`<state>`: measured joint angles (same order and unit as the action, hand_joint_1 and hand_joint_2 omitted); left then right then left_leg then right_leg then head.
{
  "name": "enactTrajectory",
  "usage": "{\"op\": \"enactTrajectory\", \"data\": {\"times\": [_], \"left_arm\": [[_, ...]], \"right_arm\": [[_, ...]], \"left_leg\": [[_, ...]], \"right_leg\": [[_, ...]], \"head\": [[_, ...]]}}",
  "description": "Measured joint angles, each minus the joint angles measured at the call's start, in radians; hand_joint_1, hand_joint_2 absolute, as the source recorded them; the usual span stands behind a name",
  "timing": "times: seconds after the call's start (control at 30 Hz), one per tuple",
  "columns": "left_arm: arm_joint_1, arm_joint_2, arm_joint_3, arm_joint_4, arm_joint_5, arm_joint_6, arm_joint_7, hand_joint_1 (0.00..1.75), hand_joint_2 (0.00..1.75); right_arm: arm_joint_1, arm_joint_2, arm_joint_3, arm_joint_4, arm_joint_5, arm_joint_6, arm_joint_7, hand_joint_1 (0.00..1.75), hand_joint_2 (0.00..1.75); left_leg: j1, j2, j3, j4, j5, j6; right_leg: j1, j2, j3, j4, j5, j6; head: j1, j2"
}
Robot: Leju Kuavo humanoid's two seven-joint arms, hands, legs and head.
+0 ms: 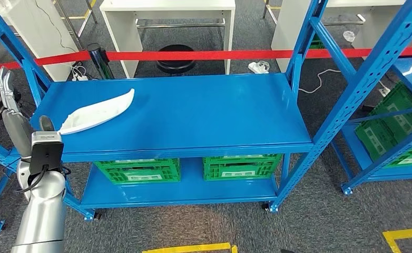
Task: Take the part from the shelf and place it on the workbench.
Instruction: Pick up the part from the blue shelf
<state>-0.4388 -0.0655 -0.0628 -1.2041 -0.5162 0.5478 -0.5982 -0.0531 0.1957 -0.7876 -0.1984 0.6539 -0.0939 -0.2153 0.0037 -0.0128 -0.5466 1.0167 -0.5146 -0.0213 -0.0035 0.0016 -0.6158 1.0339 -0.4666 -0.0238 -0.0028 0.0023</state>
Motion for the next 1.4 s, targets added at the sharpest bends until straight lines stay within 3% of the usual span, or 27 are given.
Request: {"op": "enactTrajectory", "data": {"times": [0.07, 0.1, 0.2, 0.23, 0.27, 0.33, 0.37, 0.4, 0.5, 0.57, 0.6, 0.67, 0.73, 0.77, 0.87, 0.93, 1.0, 1.13, 1.23, 1.4], "left_arm": [[0.001, 0.0, 0.0, -0.008, 0.0, 0.0, -0.001, 0.0, 0.0], [0.001, 0.0, 0.0, -0.011, 0.0, -0.001, -0.002, 0.0, 0.0], [0.005, 0.001, 0.0, -0.012, 0.0, -0.006, -0.001, 0.0, 0.0], [0.007, 0.001, 0.0, -0.012, 0.0, -0.007, 0.0, 0.0, 0.0], [0.009, 0.001, 0.0, -0.012, 0.0, -0.008, 0.0, 0.0, 0.0], [0.009, 0.002, 0.0, -0.015, 0.0, -0.008, 0.0, 0.0, 0.0], [0.008, 0.002, 0.0, -0.017, 0.0, -0.008, 0.0, 0.0, 0.0], [0.008, 0.002, 0.001, -0.019, -0.001, -0.008, 0.0, 0.0, 0.0], [0.011, 0.002, 0.002, -0.028, -0.011, -0.009, 0.0, 0.0, 0.0], [0.015, 0.002, 0.003, -0.036, -0.02, -0.007, 0.001, 0.0, 0.0], [0.019, 0.002, 0.003, -0.04, -0.023, -0.005, -0.001, 0.0, 0.0], [0.029, 0.002, 0.004, -0.048, -0.025, 0.001, -0.007, 0.0, 0.0], [0.041, 0.002, 0.004, -0.051, -0.028, 0.005, -0.012, 0.0, 0.0], [0.046, 0.002, 0.004, -0.053, -0.031, 0.008, -0.014, 0.0, 0.0], [0.052, 0.002, 0.004, -0.054, -0.054, 0.028, -0.022, 0.0, 0.0], [0.051, 0.002, 0.004, -0.051, -0.079, 0.04, -0.02, 0.0, 0.87], [0.046, 0.002, 0.001, -0.034, -0.116, 0.035, 0.005, 0.0, 1.75], [0.006, 0.009, -0.024, 0.079, -0.198, -0.044, 0.11, 0.0, 1.75], [-0.023, 0.023, -0.045, 0.183, -0.239, -0.081, 0.145, 0.0, 1.75], [-0.081, 0.037, -0.074, 0.339, -0.289, -0.128, 0.163, 0.0, 1.75]], "right_arm": [[0.001, 0.0, -0.001, 0.0, 0.0, 0.001, 0.002, 0.0, 0.0], [0.001, 0.0, -0.002, 0.0, 0.0, 0.001, 0.003, 0.0, 0.0], [0.001, 0.0, -0.004, 0.0, 0.002, 0.001, 0.008, 0.0, 0.0], [0.002, 0.0, -0.004, 0.0, 0.002, 0.001, 0.009, 0.0, 0.0], [0.002, 0.0, -0.005, 0.0, 0.002, 0.001, 0.01, 0.0, 0.0], [0.002, 0.0, -0.006, 0.0, 0.005, 0.0, 0.011, 0.0, 0.0], [0.002, 0.0, -0.006, 0.0, 0.007, -0.001, 0.012, 0.0, 0.0], [0.001, 0.0, -0.006, 0.0, 0.01, -0.002, 0.014, 0.0, 0.0], [-0.001, -0.001, -0.006, 0.0, 0.02, -0.005, 0.02, 0.0, 0.0], [-0.001, -0.002, -0.007, 0.0, 0.026, -0.005, 0.024, 0.0, 0.0], [-0.001, -0.002, -0.006, 0.0, 0.029, -0.006, 0.026, 0.0, 0.0], [-0.001, -0.004, -0.006, 0.0, 0.034, -0.007, 0.029, 0.0, 0.0], [0.001, -0.006, -0.006, 0.0, 0.036, -0.009, 0.031, 0.0, 0.0], [0.003, -0.007, -0.006, 0.0, 0.037, -0.011, 0.031, 0.0, 0.0], [0.004, -0.009, -0.007, 0.0, 0.037, -0.02, 0.034, 0.0, 0.0], [0.002, -0.011, -0.007, 0.001, 0.036, -0.027, 0.042, 0.0, 0.0], [0.002, -0.012, -0.009, 0.001, 0.032, -0.032, 0.057, 0.0, 0.0], [0.001, -0.012, -0.017, 0.001, 0.035, -0.026, 0.071, 0.0, 0.0], [0.001, -0.014, -0.018, 0.001, 0.055, -0.013, 0.055, 0.0, 0.0], [0.001, -0.032, -0.018, 0.001, 0.073, -0.014, 0.021, 0.0, 0.0]], "left_leg": [[0.002, 0.002, -0.001, 0.021, -0.011, -0.011], [0.003, 0.004, -0.021, 0.064, -0.028, -0.016], [0.005, 0.006, -0.145, 0.267, -0.091, -0.027], [0.005, 0.006, -0.174, 0.297, -0.083, -0.027], [0.005, 0.007, -0.185, 0.287, -0.052, -0.027], [0.005, 0.008, -0.153, 0.163, 0.051, -0.021], [0.003, 0.01, -0.127, 0.099, 0.085, -0.017], [0.001, 0.011, -0.105, 0.051, 0.101, -0.011], [-0.002, 0.007, -0.083, 0.016, 0.083, 0.008], [0.001, 0.004, -0.069, 0.007, 0.075, 0.02], [0.003, 0.004, -0.061, 0.004, 0.071, 0.026], [0.003, 0.005, -0.047, 0.001, 0.059, 0.033], [0.002, 0.004, -0.033, 0.002, 0.045, 0.034], [0.001, 0.002, -0.024, 0.003, 0.037, 0.033], [0.001, 0.0, 0.006, 0.005, 0.013, 0.026], [0.0, -0.002, 0.015, 0.005, 0.001, 0.016], [-0.002, -0.003, 0.018, 0.009, -0.003, 0.009], [-0.004, 0.003, 0.036, -0.007, -0.012, 0.029], [-0.004, 0.007, 0.044, -0.018, -0.013, 0.022], [-0.004, 0.008, 0.048, -0.026, -0.01, 0.004]], "right_leg": [[-0.003, 0.0, 0.014, -0.007, -0.005, -0.014], [-0.005, 0.0, 0.024, -0.01, -0.01, -0.02], [-0.005, 0.0, 0.053, -0.01, -0.034, -0.029], [-0.005, 0.0, 0.064, -0.01, -0.044, -0.029], [-0.005, 0.001, 0.077, -0.01, -0.053, -0.027], [-0.005, 0.002, 0.106, -0.011, -0.076, -0.022], [-0.003, 0.002, 0.117, -0.011, -0.087, -0.017], [-0.002, 0.003, 0.124, -0.012, -0.096, -0.011], [0.0, 0.002, 0.133, -0.013, -0.1, 0.007], [-0.001, 0.002, 0.114, 0.032, -0.094, 0.016], [-0.002, 0.001, 0.088, 0.074, -0.099, 0.02], [-0.002, 0.001, 0.008, 0.188, -0.137, 0.026], [-0.002, 0.002, -0.065, 0.26, -0.169, 0.029], [-0.002, 0.002, -0.082, 0.256, -0.157, 0.028], [-0.001, 0.001, -0.051, 0.091, -0.022, 0.019], [0.005, 0.002, -0.031, 0.018, 0.011, 0.007], [0.008, 0.003, -0.023, 0.006, 0.011, 0.0], [0.009, 0.003, -0.013, 0.001, 0.02, -0.004], [0.009, 0.005, -0.01, 0.001, 0.015, -0.011], [0.009, 0.005, -0.009, 0.001, 0.014, -0.013]], "head": [[-0.003, 0.0], [-0.005, 0.0], [-0.008, 0.0], [-0.008, 0.0], [-0.008, 0.0], [-0.008, 0.0], [-0.008, 0.0], [-0.008, 0.0], [-0.005, 0.0], [-0.002, 0.0], [-0.001, 0.0], [0.001, 0.0], [0.002, 0.0], [0.002, 0.0], [0.002, 0.0], [0.002, 0.0], [0.001, 0.0], [-0.003, 0.0], [-0.003, 0.0], [-0.002, 0.0]]}}
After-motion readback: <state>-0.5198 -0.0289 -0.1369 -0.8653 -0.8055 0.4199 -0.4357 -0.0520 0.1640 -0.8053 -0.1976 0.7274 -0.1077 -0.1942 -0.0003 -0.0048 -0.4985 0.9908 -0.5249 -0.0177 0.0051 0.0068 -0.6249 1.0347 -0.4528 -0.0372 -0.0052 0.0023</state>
